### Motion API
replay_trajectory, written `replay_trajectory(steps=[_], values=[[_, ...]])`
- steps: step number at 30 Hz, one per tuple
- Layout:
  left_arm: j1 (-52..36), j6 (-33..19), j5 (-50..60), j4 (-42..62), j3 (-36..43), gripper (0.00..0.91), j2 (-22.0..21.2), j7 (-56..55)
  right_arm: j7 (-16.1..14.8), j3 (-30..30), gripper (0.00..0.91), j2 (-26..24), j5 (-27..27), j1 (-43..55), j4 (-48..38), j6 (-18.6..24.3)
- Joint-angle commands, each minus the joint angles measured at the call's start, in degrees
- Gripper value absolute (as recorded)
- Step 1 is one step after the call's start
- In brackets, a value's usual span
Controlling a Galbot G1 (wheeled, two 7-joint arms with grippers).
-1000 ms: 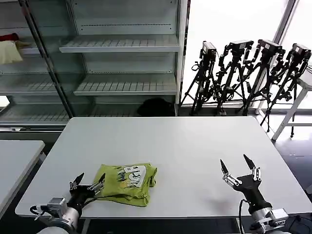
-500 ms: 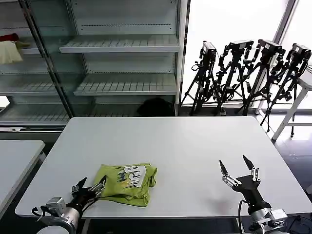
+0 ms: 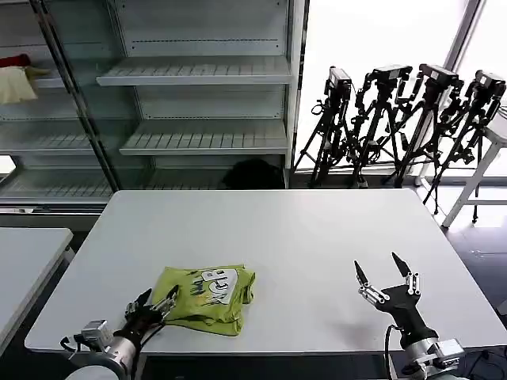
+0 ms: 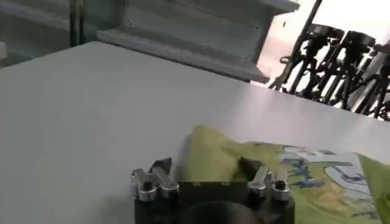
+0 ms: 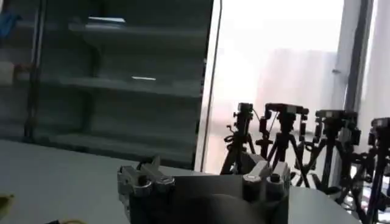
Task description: Fold and organize the clothes.
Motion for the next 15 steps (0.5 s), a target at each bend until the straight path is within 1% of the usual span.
replay_trajectory(steps=[1, 2, 3, 8, 12, 15], values=[[-0.1, -1.0, -0.5, 1.5, 0.1, 0.131, -0.7, 0.7, 0.0, 0.0, 0.907, -0.1, 0.0, 0.1, 0.1, 0.0], [-0.1, -1.4, -0.5, 1.5, 0.2, 0.030, -0.7, 0.7, 0.0, 0.0, 0.907, -0.2, 0.0, 0.1, 0.1, 0.0], [-0.1, -1.5, -0.6, 1.6, 0.2, 0.020, -0.8, 0.9, 0.0, 0.0, 0.907, -0.2, 0.0, 0.1, 0.1, 0.0], [0.1, -3.2, -0.5, 1.6, 0.5, 0.020, -1.0, 1.9, 0.0, -0.3, 0.907, -0.1, 0.0, 0.3, 0.0, 0.0], [0.2, -4.5, 0.1, 1.3, 0.8, 0.000, -1.0, 2.2, 0.0, -0.2, 0.907, 0.0, 0.0, 0.3, 0.1, 0.0], [0.7, -7.4, 2.2, 1.1, 1.0, 0.000, -0.4, 2.1, 0.0, -0.3, 0.907, -0.1, 0.0, 0.4, 0.2, 0.0]])
